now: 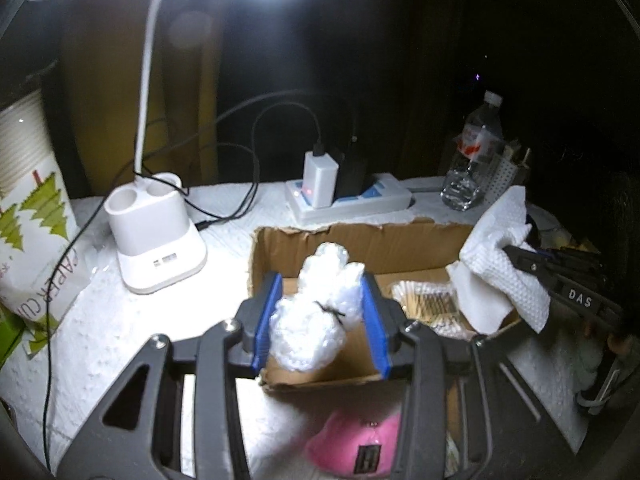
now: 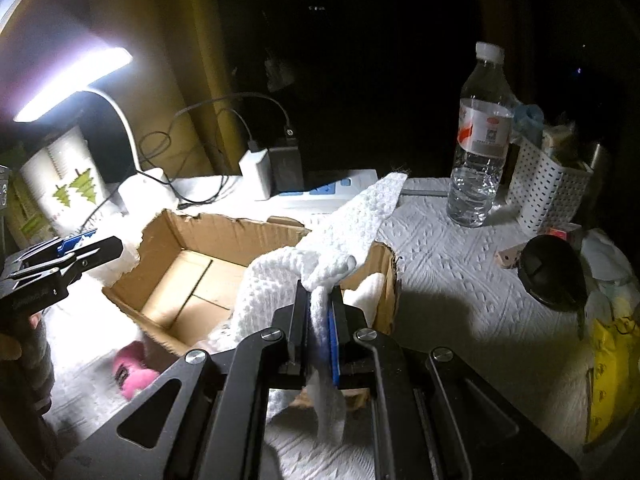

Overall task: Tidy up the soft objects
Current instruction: 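Carry the plastic bag with the left tool while the right tool carries the towel to the box, then open the left tool inside the box while the right tool releases the towel there, then withdraw both tools from the box, moving the right tool toward the grey sock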

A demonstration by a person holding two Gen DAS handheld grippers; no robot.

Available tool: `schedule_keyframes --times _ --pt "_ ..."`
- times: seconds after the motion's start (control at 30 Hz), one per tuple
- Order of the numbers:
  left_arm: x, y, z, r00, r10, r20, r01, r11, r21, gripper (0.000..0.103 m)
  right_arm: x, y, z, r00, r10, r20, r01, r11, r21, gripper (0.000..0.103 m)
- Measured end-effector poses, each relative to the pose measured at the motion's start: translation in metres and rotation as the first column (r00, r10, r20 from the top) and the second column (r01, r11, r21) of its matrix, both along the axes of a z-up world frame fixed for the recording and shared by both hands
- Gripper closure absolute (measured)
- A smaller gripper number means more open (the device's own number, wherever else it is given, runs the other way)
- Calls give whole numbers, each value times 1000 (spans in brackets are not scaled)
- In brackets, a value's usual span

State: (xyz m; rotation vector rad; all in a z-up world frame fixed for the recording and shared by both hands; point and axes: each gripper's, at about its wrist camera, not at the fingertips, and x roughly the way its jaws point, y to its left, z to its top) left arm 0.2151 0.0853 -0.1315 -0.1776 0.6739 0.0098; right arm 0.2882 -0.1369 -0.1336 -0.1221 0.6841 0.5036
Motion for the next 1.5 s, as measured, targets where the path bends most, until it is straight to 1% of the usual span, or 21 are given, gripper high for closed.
schedule_keyframes --times 0.23,0.33,0.5,0.6,0.7,0.8,0.87,0.9,0.93,0.97,1.0,1.03,1.1,1.37,1.5 --pt "16 -7 -12 999 -21 -26 22 1000 4 62 19 7 -19 1000 -13 -21 12 999 -42 94" --pt "22 -9 -20 998 -15 -58 16 1000 25 62 23 11 -26 1000 -17 -24 15 997 -71 94" --pt "29 -8 -32 994 5 -112 0 999 40 61 26 24 -43 1000 -21 -18 17 987 -159 94" --pt "31 -6 -35 992 12 -127 -7 999 39 60 24 31 -47 1000 -11 4 12 976 -219 95" --pt "30 -8 -35 991 4 -133 1 999 42 55 23 34 -49 1000 -10 5 11 972 -236 95" --pt "29 -9 -34 991 1 -136 4 999 41 54 22 33 -49 1000 -16 -3 14 970 -244 94" --pt "27 -9 -32 991 3 -131 2 999 43 53 20 32 -47 1000 -16 -11 13 970 -242 91" --pt "26 -9 -30 992 7 -127 -1 999 47 52 19 32 -46 1000 -17 -14 13 972 -235 83" --pt "24 -9 -28 993 10 -121 -4 999 49 46 18 31 -45 1000 -18 -15 14 973 -229 75" --pt "22 -9 -25 993 12 -115 -6 999 47 40 16 29 -42 1000 -15 -16 12 976 -220 72" --pt "20 -8 -23 994 12 -106 -8 999 41 31 14 29 -41 1000 -17 -14 14 976 -219 67" --pt "18 -8 -20 995 9 -99 -5 999 34 31 11 27 -38 1000 -21 -9 18 976 -219 61" --pt "13 -9 -15 996 13 -87 -10 999 42 30 6 25 -34 1000 -23 -3 22 976 -217 56" --pt "-9 -13 -1 998 7 -62 -5 999 42 30 -15 9 -11 998 -57 39 63 982 -176 55" --pt "-21 -17 6 999 5 -48 -3 999 41 30 -28 4 0 997 -55 48 62 986 -155 55"
